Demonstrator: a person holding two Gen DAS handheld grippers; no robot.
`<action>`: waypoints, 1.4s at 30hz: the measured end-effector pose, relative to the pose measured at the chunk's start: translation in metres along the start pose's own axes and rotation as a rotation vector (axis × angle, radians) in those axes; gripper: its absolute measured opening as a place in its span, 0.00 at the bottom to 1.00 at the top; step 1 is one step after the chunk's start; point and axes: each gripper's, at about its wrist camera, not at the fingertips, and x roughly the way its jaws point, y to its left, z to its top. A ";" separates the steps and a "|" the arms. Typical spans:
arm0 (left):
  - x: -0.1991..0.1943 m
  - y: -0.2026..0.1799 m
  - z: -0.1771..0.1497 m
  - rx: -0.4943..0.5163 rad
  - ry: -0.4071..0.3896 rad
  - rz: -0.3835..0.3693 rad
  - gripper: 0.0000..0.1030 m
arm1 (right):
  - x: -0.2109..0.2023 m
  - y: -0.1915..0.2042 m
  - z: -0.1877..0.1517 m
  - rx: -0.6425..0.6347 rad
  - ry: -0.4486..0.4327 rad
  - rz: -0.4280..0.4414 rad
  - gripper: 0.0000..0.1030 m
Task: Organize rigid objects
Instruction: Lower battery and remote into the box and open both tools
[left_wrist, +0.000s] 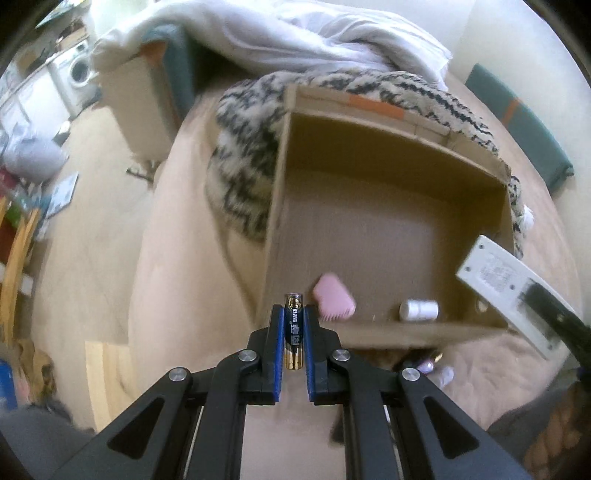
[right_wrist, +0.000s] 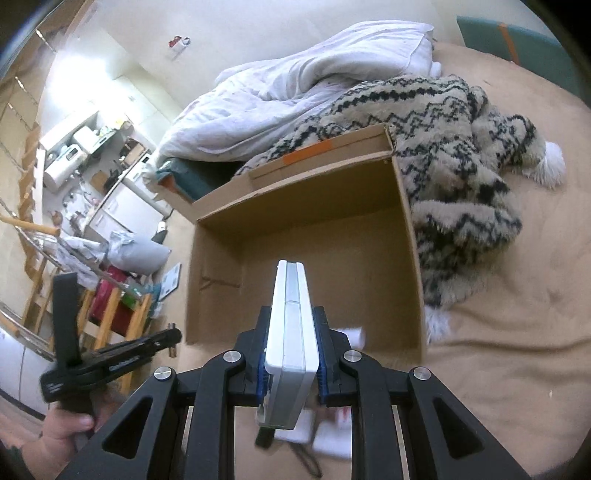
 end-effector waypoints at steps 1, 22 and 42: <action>0.002 -0.002 0.004 0.008 -0.002 -0.001 0.09 | 0.006 -0.003 0.005 0.011 0.002 0.007 0.20; 0.082 -0.027 0.025 0.124 0.016 0.015 0.09 | 0.083 -0.036 0.030 0.198 0.114 0.100 0.20; 0.086 -0.031 0.020 0.113 0.056 -0.003 0.16 | 0.086 -0.022 0.031 0.075 0.103 -0.086 0.32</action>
